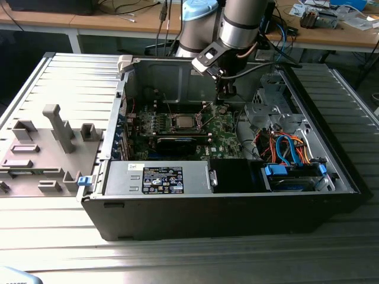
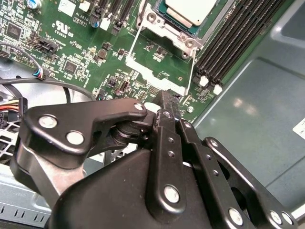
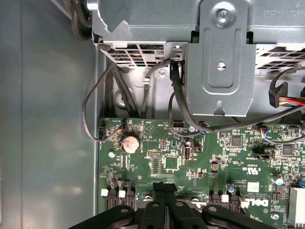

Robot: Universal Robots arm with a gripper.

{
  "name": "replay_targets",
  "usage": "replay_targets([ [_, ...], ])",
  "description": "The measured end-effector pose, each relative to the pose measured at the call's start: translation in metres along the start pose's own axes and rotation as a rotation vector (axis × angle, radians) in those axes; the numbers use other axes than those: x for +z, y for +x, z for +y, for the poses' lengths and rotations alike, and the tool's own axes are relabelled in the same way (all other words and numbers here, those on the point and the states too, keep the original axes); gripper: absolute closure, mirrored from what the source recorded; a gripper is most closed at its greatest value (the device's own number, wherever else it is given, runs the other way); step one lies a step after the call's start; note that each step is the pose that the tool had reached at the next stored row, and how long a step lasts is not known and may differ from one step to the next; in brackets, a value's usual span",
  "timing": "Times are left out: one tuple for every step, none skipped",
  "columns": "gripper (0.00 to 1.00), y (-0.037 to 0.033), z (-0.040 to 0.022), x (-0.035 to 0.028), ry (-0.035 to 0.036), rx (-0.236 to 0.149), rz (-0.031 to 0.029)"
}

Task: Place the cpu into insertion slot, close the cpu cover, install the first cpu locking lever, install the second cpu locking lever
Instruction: 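Close the cpu cover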

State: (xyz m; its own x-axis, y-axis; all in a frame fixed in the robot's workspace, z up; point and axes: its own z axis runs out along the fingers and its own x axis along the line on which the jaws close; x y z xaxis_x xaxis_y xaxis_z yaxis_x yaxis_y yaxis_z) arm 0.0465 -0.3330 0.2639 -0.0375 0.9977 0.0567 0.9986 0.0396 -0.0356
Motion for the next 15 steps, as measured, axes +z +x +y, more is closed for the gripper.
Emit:
replay_targets([
  [0.89, 0.0, 0.0004, 0.0004, 0.0, 0.0, 0.0],
  [0.89, -0.0001, 0.0009, 0.0007, 0.0, 0.0, 0.0],
  [0.89, -0.0001, 0.0013, 0.0009, 0.0, 0.0, 0.0],
  [0.89, -0.0001, 0.0016, 0.001, 0.0, 0.0, 0.0],
  [0.89, -0.0002, 0.002, 0.0013, 0.0, 0.0, 0.0],
  [0.89, -0.0002, 0.0023, 0.0015, 0.0, 0.0, 0.0],
  [0.89, -0.0002, 0.0027, 0.0018, 0.0, 0.0, 0.0],
  [0.89, -0.0002, 0.003, 0.002, 0.0, 0.0, 0.0],
  [0.89, -0.0002, 0.0032, 0.0022, 0.0, 0.0, 0.0],
  [0.89, -0.0003, 0.0038, 0.0027, 0.0, 0.0, 0.0],
  [0.89, -0.0003, 0.0041, 0.0029, 0.0, 0.0, 0.0],
  [0.89, -0.0003, 0.0044, 0.0031, 0.0, 0.0, 0.0],
  [0.89, -0.0004, 0.0049, 0.0036, 0.0, 0.0, 0.0],
  [0.89, -0.0004, 0.0053, 0.0039, 0.0, 0.0, 0.0],
  [0.89, -0.0005, 0.0057, 0.0041, 0.0001, 0.0, -0.0001],
])
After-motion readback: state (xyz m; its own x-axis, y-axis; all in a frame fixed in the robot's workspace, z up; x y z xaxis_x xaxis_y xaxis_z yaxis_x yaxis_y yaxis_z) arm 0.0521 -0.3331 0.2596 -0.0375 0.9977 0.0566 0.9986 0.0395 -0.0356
